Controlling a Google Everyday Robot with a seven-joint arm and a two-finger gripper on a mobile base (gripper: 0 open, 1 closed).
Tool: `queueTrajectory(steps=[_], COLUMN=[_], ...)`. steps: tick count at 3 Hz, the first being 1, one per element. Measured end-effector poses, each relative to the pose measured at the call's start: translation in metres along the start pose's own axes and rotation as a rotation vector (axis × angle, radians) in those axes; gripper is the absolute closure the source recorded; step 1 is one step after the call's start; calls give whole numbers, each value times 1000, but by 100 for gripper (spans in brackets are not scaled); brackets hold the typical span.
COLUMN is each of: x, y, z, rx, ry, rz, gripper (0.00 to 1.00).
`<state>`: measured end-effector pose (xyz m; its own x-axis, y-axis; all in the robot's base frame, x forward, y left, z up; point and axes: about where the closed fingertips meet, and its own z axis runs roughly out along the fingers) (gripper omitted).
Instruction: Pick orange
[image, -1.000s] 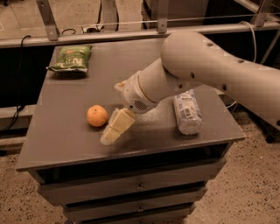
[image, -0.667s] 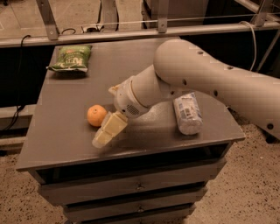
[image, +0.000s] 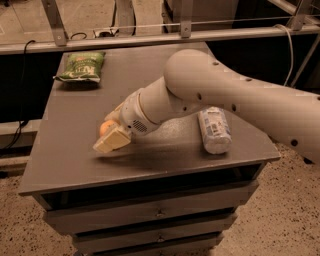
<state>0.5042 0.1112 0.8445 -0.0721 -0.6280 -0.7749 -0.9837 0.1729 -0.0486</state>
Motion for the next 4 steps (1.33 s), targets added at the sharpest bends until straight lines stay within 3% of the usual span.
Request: queueTrajectory(steps=[1,2,3,4], x=[4,-1,-13,-5], y=[-1,-14,-38,-64], z=[0,-21,-65,-119], rx=[9,51,107,155], ry=[2,-15,-77,-154], rz=[18,19,23,91], gripper=[64,88,100,100])
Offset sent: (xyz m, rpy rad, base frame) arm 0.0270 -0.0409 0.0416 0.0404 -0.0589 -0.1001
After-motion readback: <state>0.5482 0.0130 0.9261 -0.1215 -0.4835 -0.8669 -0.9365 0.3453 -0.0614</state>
